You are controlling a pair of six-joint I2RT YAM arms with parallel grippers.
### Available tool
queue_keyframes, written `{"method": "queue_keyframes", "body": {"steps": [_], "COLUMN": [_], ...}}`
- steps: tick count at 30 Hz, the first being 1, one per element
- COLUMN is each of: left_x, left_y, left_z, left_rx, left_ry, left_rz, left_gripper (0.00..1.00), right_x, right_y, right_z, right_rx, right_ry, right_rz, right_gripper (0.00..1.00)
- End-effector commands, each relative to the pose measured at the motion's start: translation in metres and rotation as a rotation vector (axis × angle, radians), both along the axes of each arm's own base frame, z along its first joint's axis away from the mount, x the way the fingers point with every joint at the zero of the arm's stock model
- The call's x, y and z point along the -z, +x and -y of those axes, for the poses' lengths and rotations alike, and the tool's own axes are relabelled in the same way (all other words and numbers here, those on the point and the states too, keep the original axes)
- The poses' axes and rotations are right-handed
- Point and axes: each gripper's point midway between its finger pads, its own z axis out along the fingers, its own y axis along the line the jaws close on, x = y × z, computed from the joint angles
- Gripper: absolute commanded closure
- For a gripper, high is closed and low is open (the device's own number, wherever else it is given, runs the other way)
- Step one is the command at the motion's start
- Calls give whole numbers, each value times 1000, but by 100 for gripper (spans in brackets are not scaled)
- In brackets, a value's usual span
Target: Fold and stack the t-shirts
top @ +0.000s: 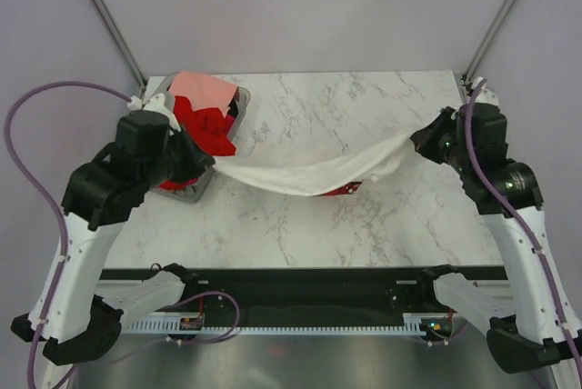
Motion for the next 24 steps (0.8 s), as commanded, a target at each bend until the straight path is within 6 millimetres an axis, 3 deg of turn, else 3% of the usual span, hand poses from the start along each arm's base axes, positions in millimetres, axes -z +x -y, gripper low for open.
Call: {"method": "queue_keyframes", "body": {"steps": [1,2,4,5,6,7,9,11,12,13,15,17,20,21,22,23,24], "left_x": [-66,-99,-126,-140,-167,-179,-211,-241,-237,-255,-261,-274,-285,-282,-281,-277,-266], "left_y": [-8,-14,-21,-25,-34,-40,-55,-84,-83,-100,-105,-108,-94,-76,-59,-48,-19], "left_z": [-6,-7,-4,-4,-6,-5,-3,-8,-5,-10,-12,-17,-23,-18,-22,-22,-14], "left_rx": [34,47,78,93,118,140,202,257,276,295,298,284,220,195,128,93,56], "left_ry": [-26,-72,-112,-131,-162,-177,-225,-279,-273,-306,-310,-316,-303,-288,-271,-268,-245], "left_rz": [143,226,295,333,421,462,586,737,727,819,869,934,958,928,905,874,806], "left_gripper": [97,97,96,96,96,96,96,96,96,96,93,92,90,90,90,90,90], "right_x": [-47,-74,-102,-130,-146,-159,-193,-218,-224,-231,-245,-258,-269,-266,-262,-256,-250], "right_y": [-36,-46,-65,-78,-91,-101,-137,-173,-185,-194,-217,-225,-218,-191,-177,-145,-126], "right_z": [11,15,21,25,30,33,45,56,59,64,72,81,95,93,94,96,93], "right_rx": [18,27,37,40,50,55,80,101,102,116,132,166,239,256,268,319,328], "right_ry": [12,20,31,49,59,68,101,135,147,155,163,155,113,70,48,12,-5], "right_rz": [41,99,166,245,298,342,476,601,638,676,745,781,768,709,666,594,550], "right_gripper": [100,100,100,100,100,100,100,100,100,100,100,100,100,100,100,100,100]}}
